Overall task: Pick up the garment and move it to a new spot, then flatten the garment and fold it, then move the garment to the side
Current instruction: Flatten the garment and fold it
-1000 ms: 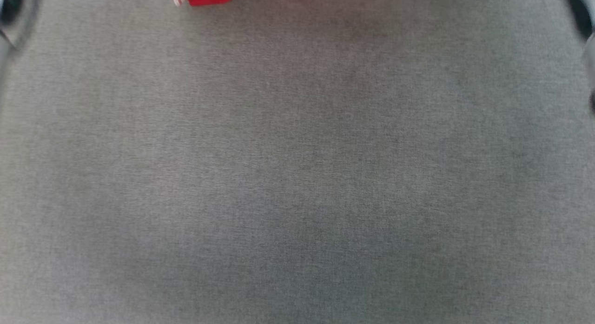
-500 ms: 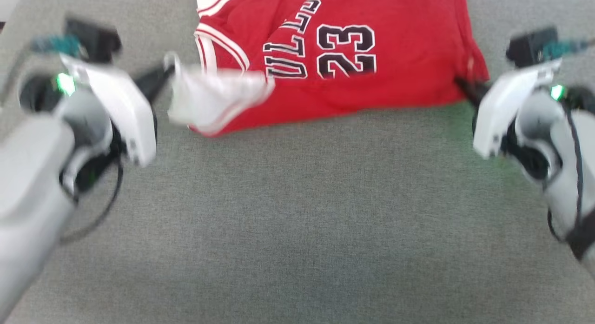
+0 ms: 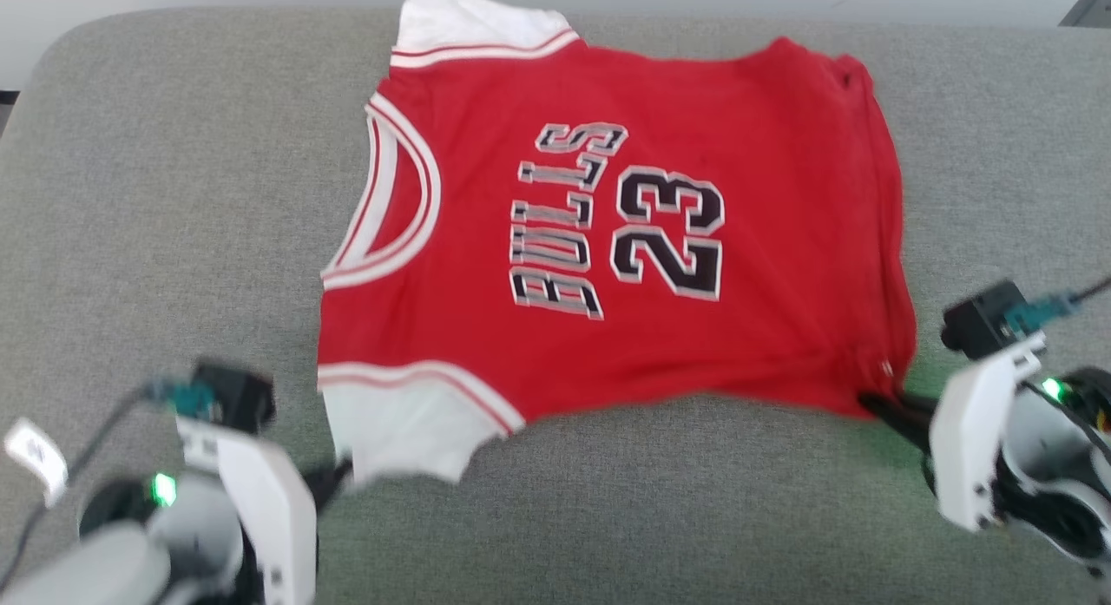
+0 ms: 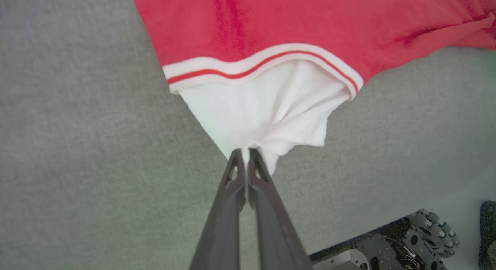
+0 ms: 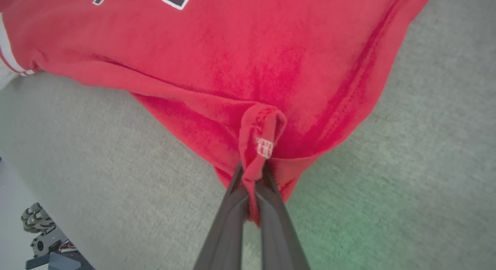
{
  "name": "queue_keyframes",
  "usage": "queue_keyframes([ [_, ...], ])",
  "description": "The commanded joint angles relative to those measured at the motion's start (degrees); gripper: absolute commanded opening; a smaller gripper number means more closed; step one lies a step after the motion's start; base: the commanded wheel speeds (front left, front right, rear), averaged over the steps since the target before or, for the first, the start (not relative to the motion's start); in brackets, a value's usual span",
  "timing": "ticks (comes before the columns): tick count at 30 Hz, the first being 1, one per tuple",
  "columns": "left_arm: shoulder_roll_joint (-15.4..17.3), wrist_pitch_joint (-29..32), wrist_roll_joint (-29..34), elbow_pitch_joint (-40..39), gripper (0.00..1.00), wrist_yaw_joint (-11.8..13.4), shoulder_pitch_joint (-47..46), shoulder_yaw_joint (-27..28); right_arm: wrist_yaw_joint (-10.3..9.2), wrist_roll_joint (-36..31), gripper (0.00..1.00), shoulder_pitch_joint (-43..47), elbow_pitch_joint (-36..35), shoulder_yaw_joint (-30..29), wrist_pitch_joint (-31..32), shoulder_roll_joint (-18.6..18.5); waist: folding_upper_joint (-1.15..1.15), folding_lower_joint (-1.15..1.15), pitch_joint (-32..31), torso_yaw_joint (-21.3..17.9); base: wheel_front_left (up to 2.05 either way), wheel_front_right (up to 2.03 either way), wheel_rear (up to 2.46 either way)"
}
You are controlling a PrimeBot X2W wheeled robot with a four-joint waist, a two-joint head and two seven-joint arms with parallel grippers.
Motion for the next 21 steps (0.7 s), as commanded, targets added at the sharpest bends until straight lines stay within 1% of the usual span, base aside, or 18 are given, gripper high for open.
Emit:
queue_keyframes([
  [1, 1.0, 0.3, -0.9, -1.7, 0.0, 1.7, 2.5, -0.3, -0.06, 0.3, 0.0, 2.5, -1.7, -1.0, 1.5, -1.0, 0.0, 0.0, 0.0, 0.0, 0.0, 0.0, 0.0],
  [2, 1.0, 0.3, -0.9, -1.7, 0.0, 1.7, 2.5, -0.3, -0.06, 0.3, 0.0, 2.5, -1.7, -1.0, 1.5, -1.0, 0.0, 0.0, 0.0, 0.0, 0.0, 0.0, 0.0],
  [6, 2.7, 1.0, -2.7, -6.4, 0.0, 5.7, 7.5, -1.5, -0.05, 1.2, 0.0, 8.7, -8.0, -3.0, 6.0, -3.3, 0.0, 0.0, 0.1, 0.0, 0.0, 0.0, 0.0],
  [10, 2.7, 2.3, -3.9, -9.3, 0.0, 8.0, 10.7, -3.2, -0.04, 2.8, 0.0, 14.0, -12.3, -5.7, 9.8, -4.1, 0.0, 0.0, 0.6, 0.0, 0.0, 0.0, 0.0],
  [12, 3.0, 3.0, -4.2, -10.1, 0.0, 8.6, 11.6, -3.8, -0.04, 3.4, 0.0, 16.2, -14.0, -6.7, 11.3, -4.5, 0.0, 0.0, 0.9, 0.0, 0.0, 0.0, 0.0],
  [15, 3.2, 3.8, -4.8, -10.6, 0.0, 9.1, 12.2, -4.0, -0.04, 3.7, 0.0, 18.5, -15.6, -8.9, 11.7, -3.8, 0.0, 0.0, 1.4, 0.0, 0.0, 0.0, 0.0],
  [18, 4.2, 3.3, -4.9, -11.1, 0.0, 9.2, 10.8, -2.8, -0.04, 3.0, 0.0, 19.8, -16.8, -11.5, 11.1, -2.5, 0.0, 0.0, 1.8, -0.1, 0.0, 0.0, 0.0],
  [21, 5.7, 2.5, -4.0, -12.1, 0.0, 8.5, 8.3, -0.6, -0.05, 2.6, 0.0, 20.2, -18.1, -14.7, 10.9, -0.9, 0.0, 0.0, 2.3, -0.2, 0.0, 0.0, 0.0],
])
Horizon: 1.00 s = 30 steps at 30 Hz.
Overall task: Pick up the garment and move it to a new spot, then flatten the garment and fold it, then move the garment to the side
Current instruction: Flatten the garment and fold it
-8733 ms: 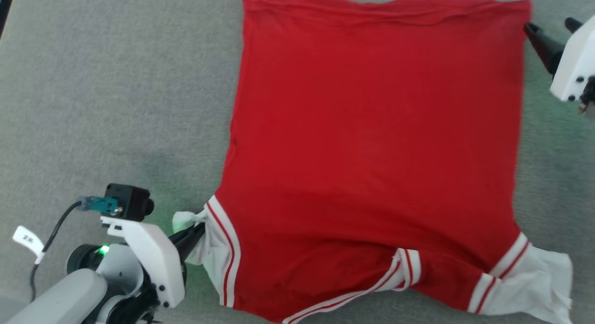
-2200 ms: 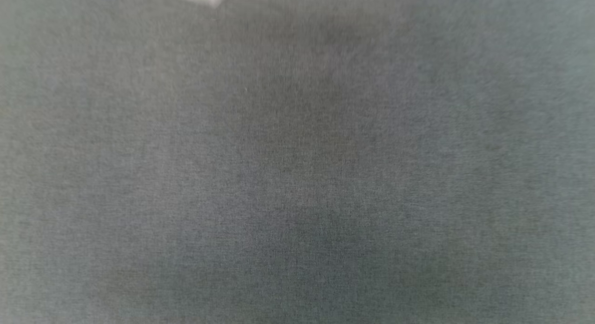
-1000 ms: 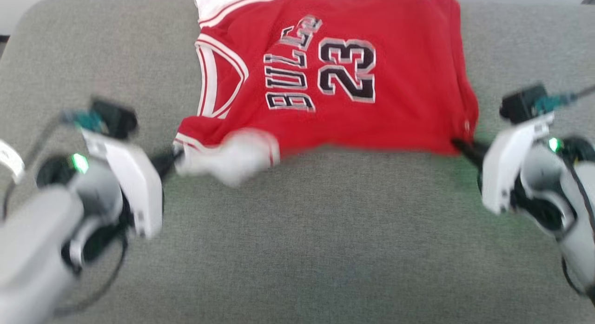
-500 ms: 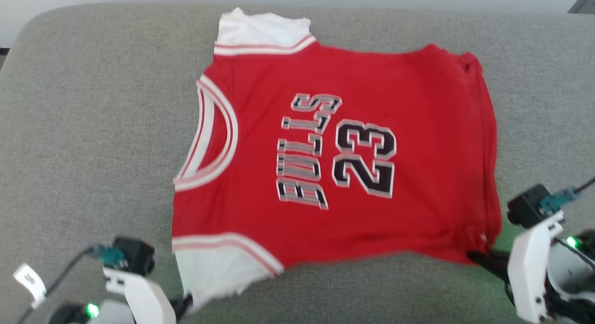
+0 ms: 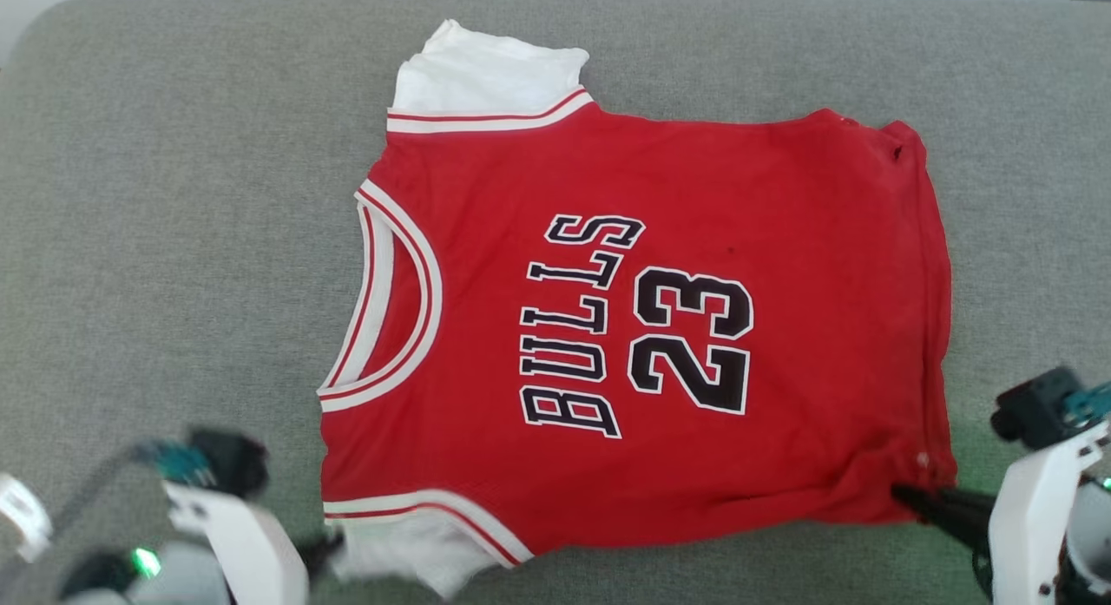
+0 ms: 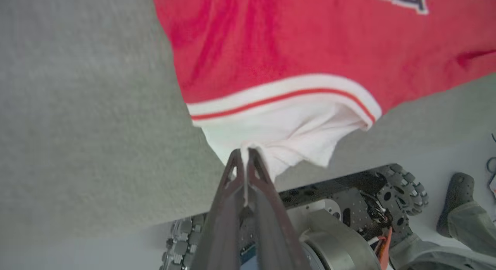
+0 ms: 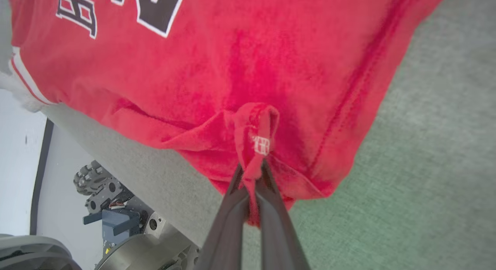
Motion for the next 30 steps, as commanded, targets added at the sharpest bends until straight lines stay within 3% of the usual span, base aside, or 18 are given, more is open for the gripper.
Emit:
queue_keyframes([
  [1, 1.1, -0.6, 0.7, -0.6, 0.0, -0.4, -2.1, 1.6, -0.03, -0.9, 0.0, 0.1, -1.1, -1.6, -0.2, 0.8, 0.0, 0.0, 0.2, -0.1, 0.0, 0.0, 0.0],
  [7, 6.4, -0.1, 4.4, -2.0, 0.0, -2.5, -10.0, 6.4, -0.03, -3.9, 0.0, -2.9, -5.0, -6.7, 1.2, 5.2, 0.0, 0.0, 1.4, -1.1, 0.0, 0.0, 0.0],
  [10, 6.8, 0.6, 7.8, 0.0, 0.0, -6.5, -17.0, 8.3, -0.03, -7.3, 0.0, -7.9, -6.0, -8.0, 2.2, 7.7, 0.0, 0.0, 2.7, -1.9, 0.0, 0.0, 0.0],
  [14, 3.7, 2.3, 10.9, 6.0, 0.0, -11.4, -24.1, 8.0, -0.03, -10.0, 0.0, -14.4, -3.7, -7.0, 2.3, 9.9, 0.0, 0.0, 4.4, -2.5, 0.0, 0.0, 0.0],
  [18, -1.8, 3.5, 13.3, 14.5, 0.0, -15.7, -30.6, 6.7, -0.03, -11.8, 0.0, -20.9, 1.1, -4.9, 1.1, 11.2, 0.0, 0.0, 6.2, -3.0, 0.0, 0.0, 0.0],
  [19, -1.8, 3.5, 13.3, 14.5, 0.0, -15.7, -30.6, 6.7, -0.03, -11.8, 0.0, -20.9, 1.1, -4.9, 1.1, 11.2, 0.0, 0.0, 6.2, -3.0, 0.0, 0.0, 0.0],
  [25, -9.7, 3.7, 14.8, 28.9, 0.0, -22.1, -36.7, 4.1, -0.04, -13.7, 0.0, -28.2, 11.2, -0.6, -1.4, 12.9, 0.0, 0.0, 8.3, -3.6, 0.0, 0.0, 0.0],
  [30, -14.4, 4.5, 14.1, 39.3, 0.0, -25.0, -39.1, 2.5, -0.04, -13.0, 0.0, -31.8, 18.8, 3.3, -3.3, 14.4, 0.0, 0.0, 9.4, -3.9, 0.0, 0.0, 0.0],
])
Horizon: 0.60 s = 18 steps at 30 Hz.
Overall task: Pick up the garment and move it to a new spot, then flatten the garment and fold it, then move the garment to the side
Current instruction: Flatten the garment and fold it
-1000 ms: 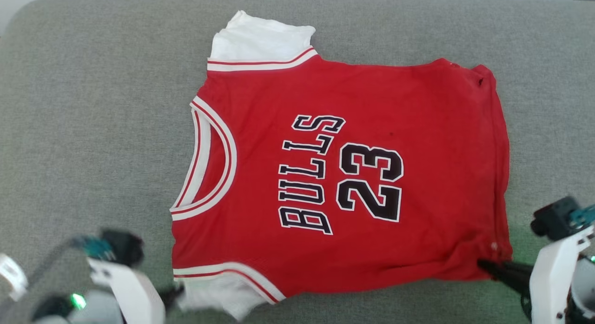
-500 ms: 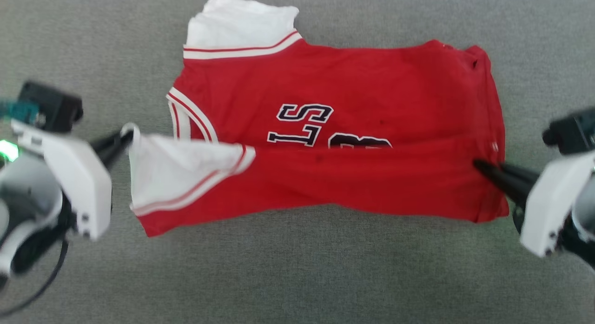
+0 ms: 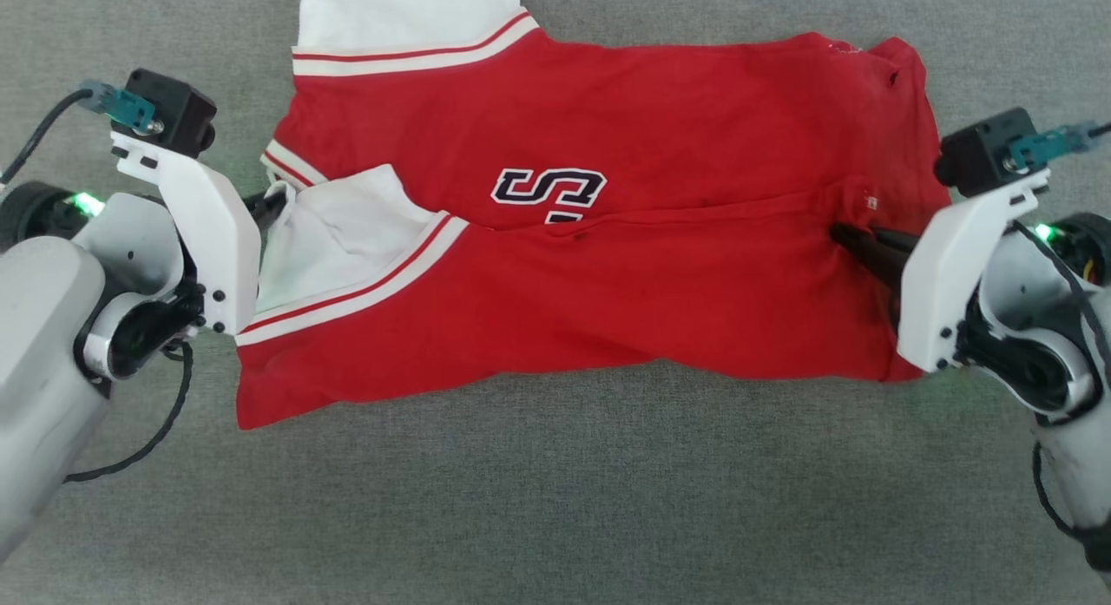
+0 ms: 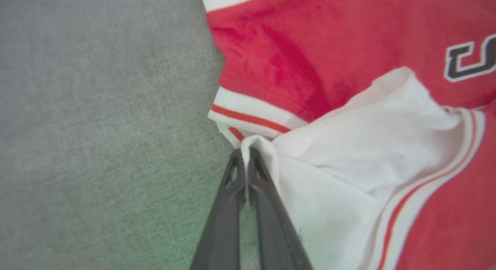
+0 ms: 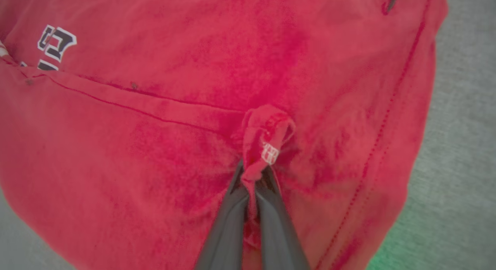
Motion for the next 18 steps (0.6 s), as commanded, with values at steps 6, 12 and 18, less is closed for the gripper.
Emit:
queue_keyframes([
  [6, -3.3, 1.1, -2.0, 8.7, 0.31, -1.6, -1.9, -0.2, -0.11, -0.2, 0.88, -2.7, 6.0, 3.5, -2.0, 0.8, 0.0, 0.0, 0.1, -0.3, 0.0, 0.0, 0.0],
  [12, -2.2, 0.3, -3.0, 7.7, 1.0, -1.3, -2.0, 1.4, -0.15, -0.6, 1.0, -2.2, 5.0, 2.4, -5.5, -0.5, 0.0, 0.0, -2.3, -0.4, 0.0, 0.0, 0.0],
  [18, 2.2, 0.8, -4.9, -1.4, 1.0, 2.1, 2.5, 2.7, -0.05, -1.8, 1.0, 2.2, -0.2, -3.5, -10.6, 0.0, 0.0, 0.0, -5.0, -0.4, 0.0, 0.0, 0.0],
])
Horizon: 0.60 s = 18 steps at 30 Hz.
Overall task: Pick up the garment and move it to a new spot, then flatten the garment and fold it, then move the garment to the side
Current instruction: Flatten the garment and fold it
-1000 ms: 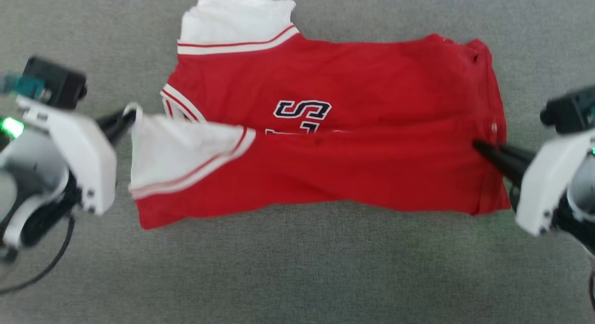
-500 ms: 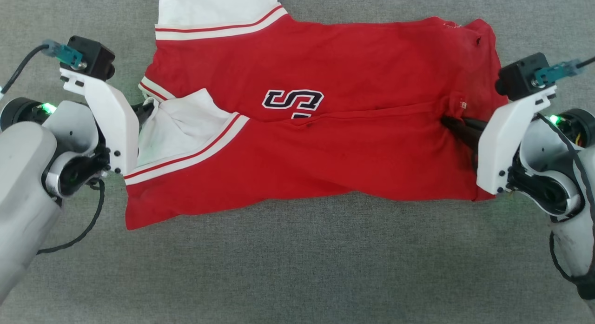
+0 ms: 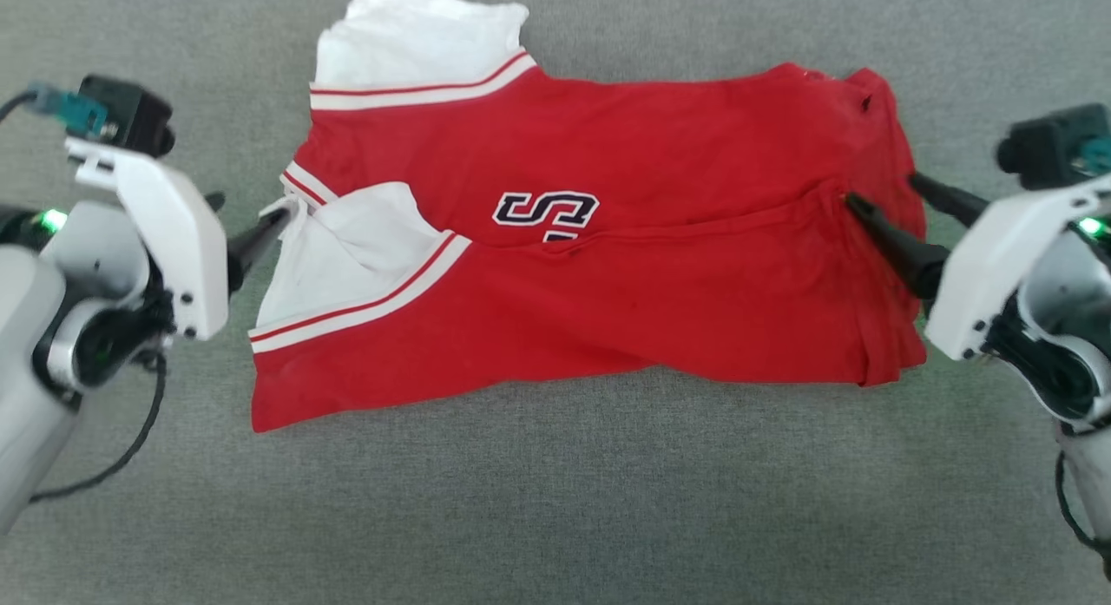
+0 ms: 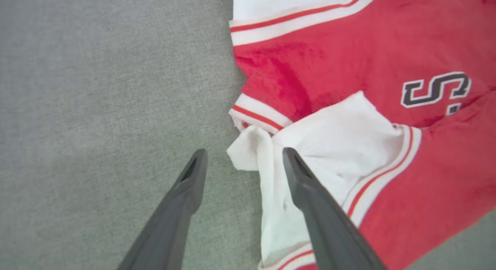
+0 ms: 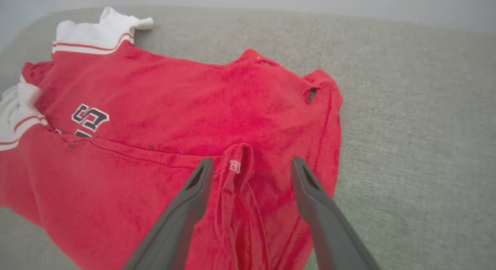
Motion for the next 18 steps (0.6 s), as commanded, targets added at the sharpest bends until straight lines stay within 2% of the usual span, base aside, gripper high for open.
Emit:
queue_keyframes([
  [1, 1.0, 0.3, -0.8, -2.1, 1.0, 1.4, 1.5, 0.5, -0.06, -1.0, 1.0, 1.4, -1.2, -1.4, -1.1, 0.5, 0.0, 0.0, -0.9, -0.1, 0.0, 0.0, 0.0],
  [6, 5.5, 1.3, -2.3, -14.3, 1.0, 7.6, 8.0, 1.1, -0.05, -4.9, 1.0, 6.3, -7.3, -8.5, -5.6, 3.8, 0.0, 0.0, -2.2, -0.4, 0.0, 0.0, 0.0],
  [11, 9.1, 2.1, -4.0, -24.9, 1.0, 14.4, 14.2, 1.1, -0.05, -9.4, 1.0, 10.5, -13.6, -14.3, -10.0, 8.9, 0.0, 0.0, -2.7, -1.2, 0.0, 0.0, 0.0],
  [15, 11.2, 2.5, -5.3, -29.6, 1.0, 18.3, 18.6, 0.6, -0.05, -12.0, 1.0, 13.8, -17.3, -18.6, -12.1, 14.0, 0.0, 0.0, -2.6, -2.3, 0.0, 0.0, 0.0],
  [16, 11.2, 2.5, -5.3, -29.6, 1.0, 18.3, 18.6, 0.6, -0.05, -12.0, 1.0, 13.8, -17.3, -18.6, -12.1, 14.0, 0.0, 0.0, -2.6, -2.3, 0.0, 0.0, 0.0],
  [18, 11.9, 2.2, -5.8, -30.0, 1.0, 19.9, 20.3, 0.9, -0.05, -12.9, 1.0, 15.4, -18.7, -19.4, -12.2, 16.4, 0.0, 0.0, -2.4, -3.0, 0.0, 0.0, 0.0],
])
